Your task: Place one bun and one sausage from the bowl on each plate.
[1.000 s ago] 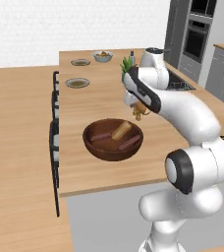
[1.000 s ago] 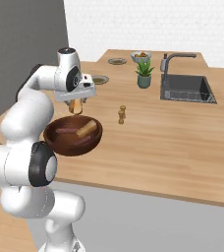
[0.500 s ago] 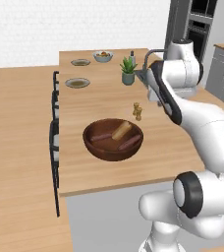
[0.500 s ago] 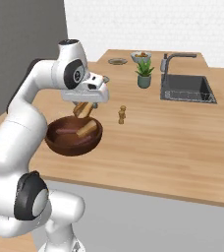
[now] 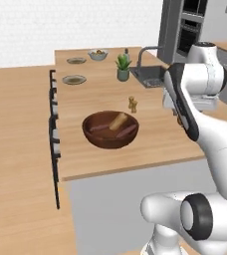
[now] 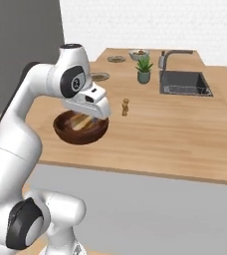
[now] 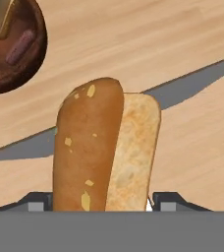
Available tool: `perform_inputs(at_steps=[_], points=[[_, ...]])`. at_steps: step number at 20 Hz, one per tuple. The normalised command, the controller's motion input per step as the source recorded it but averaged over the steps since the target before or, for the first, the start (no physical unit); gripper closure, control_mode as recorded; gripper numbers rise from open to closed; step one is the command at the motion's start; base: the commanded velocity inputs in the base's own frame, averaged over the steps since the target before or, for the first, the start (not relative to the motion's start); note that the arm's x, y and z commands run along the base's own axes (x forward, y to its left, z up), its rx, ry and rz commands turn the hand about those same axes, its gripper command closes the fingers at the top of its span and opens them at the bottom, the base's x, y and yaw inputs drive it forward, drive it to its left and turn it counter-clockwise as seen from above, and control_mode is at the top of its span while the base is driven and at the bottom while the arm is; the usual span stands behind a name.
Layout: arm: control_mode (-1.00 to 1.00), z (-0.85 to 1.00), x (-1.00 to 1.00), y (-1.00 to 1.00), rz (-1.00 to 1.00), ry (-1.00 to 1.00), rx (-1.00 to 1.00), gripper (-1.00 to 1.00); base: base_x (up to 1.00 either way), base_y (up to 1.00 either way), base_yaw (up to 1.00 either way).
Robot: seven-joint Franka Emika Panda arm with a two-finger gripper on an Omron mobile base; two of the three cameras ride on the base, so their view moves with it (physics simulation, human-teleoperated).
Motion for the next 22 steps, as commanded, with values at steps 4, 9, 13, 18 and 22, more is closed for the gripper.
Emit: perform_inputs(at_steps=[4,9,13,18,22], points=[[1.0,0.0,0.0,0.0,0.0,0.0,0.0,1.0,-0.14,1.0,-0.28],[1.0,0.0,0.0,0.0,0.0,0.0,0.0,1.0,0.0,1.0,-0.44],[1.0,0.0,0.0,0.0,0.0,0.0,0.0,1.0,0.0,1.0,-0.45],[1.0,0.0,0.0,0.0,0.0,0.0,0.0,1.0,0.03,1.0,-0.45],[1.0,0.0,0.0,0.0,0.0,0.0,0.0,1.0,0.21,1.0,-0.46]])
